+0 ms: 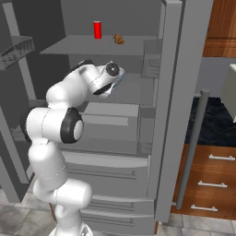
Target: Pick the chicken drumstick and bell pepper from their plates and place them in the bowl. Then put the bowl in the fridge.
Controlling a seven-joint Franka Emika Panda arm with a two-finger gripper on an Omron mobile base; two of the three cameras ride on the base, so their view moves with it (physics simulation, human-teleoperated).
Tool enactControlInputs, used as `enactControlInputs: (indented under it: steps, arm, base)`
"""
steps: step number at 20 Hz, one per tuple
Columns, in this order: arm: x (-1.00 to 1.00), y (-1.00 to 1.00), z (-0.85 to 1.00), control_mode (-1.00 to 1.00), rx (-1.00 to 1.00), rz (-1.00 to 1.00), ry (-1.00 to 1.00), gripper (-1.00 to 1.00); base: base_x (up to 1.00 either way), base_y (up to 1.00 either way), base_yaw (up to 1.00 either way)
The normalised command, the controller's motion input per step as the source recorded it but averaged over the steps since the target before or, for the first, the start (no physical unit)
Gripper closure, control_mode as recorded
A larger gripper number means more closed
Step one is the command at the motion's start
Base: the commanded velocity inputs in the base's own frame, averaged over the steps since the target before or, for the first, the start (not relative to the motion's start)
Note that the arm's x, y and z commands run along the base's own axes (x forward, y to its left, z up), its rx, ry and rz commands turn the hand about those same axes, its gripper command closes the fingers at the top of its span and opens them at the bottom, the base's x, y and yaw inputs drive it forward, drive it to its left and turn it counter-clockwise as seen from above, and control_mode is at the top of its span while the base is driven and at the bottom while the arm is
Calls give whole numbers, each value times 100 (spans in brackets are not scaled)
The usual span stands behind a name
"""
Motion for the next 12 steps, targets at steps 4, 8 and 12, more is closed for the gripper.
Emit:
enactControlInputs:
  steps: [4,8,12]
  arm:
    - [-37,0,29,-100,0,0,-4,-100]
    - [-51,0,29,-100,0,0,-4,-100]
    - [-59,-4,22,-100,-1,0,-2,-100]
  base:
    - [0,0,0]
    - [0,0,0]
    - [0,0,0]
